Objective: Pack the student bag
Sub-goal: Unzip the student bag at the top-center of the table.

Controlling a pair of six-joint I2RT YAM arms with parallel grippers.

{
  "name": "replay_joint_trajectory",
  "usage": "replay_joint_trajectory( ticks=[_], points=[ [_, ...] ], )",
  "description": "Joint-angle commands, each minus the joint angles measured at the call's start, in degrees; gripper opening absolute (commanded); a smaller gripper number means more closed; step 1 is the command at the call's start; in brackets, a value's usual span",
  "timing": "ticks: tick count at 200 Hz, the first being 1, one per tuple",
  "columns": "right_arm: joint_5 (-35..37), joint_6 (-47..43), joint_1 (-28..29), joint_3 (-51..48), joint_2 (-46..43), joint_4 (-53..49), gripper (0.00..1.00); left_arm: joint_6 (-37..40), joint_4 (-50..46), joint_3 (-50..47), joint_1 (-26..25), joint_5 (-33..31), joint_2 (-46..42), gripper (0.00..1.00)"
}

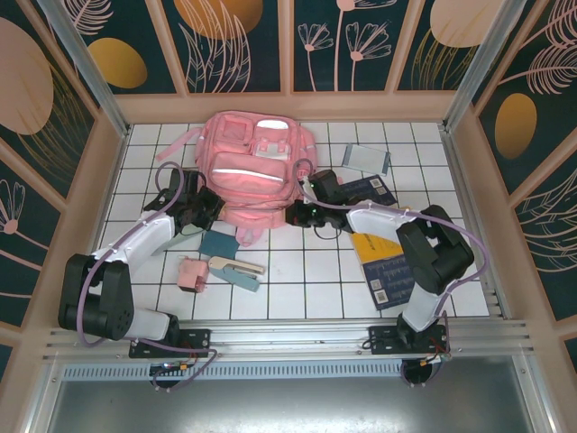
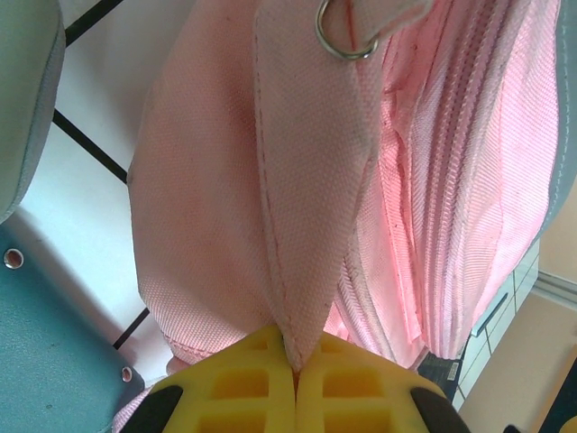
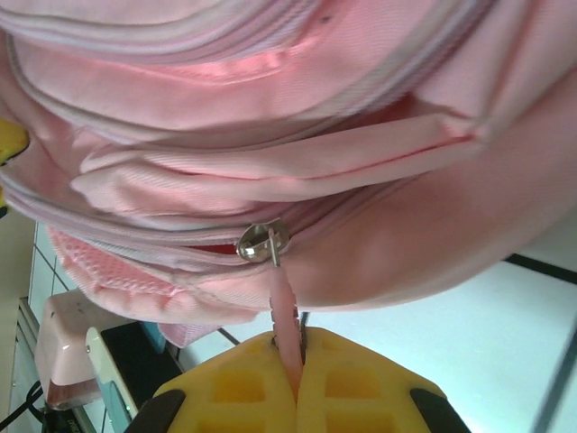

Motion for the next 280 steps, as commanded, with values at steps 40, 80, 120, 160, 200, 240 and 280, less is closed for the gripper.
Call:
replay_joint_trajectory(
  ticks=[40, 80, 120, 160, 200, 240, 280],
  points=[
    [7.76, -5.20, -7.61, 3.80, 3.26, -13.46, 0.00, 1.99, 1.18, 1.73, 2.61, -3.95, -2.24, 0.00],
    [17.43, -7.54, -10.55, 10.00, 6.50, -19.97, 0.00, 2.40, 0.78, 2.24, 2.80, -3.61, -2.60, 0.00],
    [17.02, -6.86, -15.05, 15.30, 9.40, -19.93, 0.00, 2.71, 1.08, 2.16, 2.86, -2.56, -2.45, 0.00],
    [13.68, -6.02, -18.55, 25.12, 15.70, -21.18, 0.00, 3.50, 2.62, 1.55, 2.87, -0.59, -2.50, 0.00],
    [14.06, -6.46, -19.97, 32.17, 20.68, -22.50, 0.04, 5.15, 6.05, 0.97, 2.21, 3.82, -1.83, 0.00],
    [12.93, -5.05, -20.30, 35.96, 22.97, -21.51, 0.24, 8.09, 9.26, 5.53, -6.41, 5.97, 3.60, 0.00],
    [22.33, -4.94, -19.48, 30.65, 16.40, -20.98, 0.99, 9.37, 9.28, 8.30, -11.11, 5.03, 9.09, 0.00]
  ],
)
